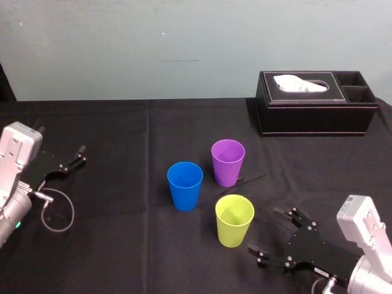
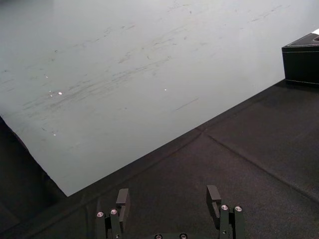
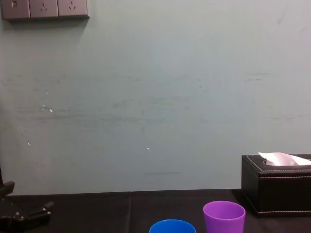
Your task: Stack the three plastic cups sequentially using one hand.
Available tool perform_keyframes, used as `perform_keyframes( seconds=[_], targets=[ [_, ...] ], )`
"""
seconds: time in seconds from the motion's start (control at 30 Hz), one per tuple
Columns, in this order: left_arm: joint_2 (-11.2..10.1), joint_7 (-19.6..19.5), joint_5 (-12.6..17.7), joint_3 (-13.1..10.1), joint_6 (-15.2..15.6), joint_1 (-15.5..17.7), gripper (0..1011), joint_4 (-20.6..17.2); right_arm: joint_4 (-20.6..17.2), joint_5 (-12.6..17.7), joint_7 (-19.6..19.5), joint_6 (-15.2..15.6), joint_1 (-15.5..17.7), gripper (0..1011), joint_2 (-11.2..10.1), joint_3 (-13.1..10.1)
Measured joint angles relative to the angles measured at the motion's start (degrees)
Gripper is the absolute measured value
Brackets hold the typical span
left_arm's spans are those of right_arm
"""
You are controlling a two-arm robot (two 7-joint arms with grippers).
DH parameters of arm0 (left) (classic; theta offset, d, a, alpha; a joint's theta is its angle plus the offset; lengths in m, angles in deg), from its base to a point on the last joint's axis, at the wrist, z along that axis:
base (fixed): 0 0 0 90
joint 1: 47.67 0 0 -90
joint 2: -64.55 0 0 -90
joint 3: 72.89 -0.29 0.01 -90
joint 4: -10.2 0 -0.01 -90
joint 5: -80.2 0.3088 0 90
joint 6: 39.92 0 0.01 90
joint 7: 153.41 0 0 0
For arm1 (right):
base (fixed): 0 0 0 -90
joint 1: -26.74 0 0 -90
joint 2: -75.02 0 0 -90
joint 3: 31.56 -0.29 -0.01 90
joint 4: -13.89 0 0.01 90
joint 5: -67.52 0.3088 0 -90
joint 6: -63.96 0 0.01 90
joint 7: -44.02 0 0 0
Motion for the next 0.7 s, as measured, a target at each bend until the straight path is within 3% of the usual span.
perform_keyframes(
  seconds=[0.7],
  targets=[
    [0.0, 0.0, 0.0, 0.0, 0.0, 0.0, 1010, 0.0, 1.7, -0.6, 0.9, 0.9, -2.2, 1003, 2.9, 1.2]
  ],
)
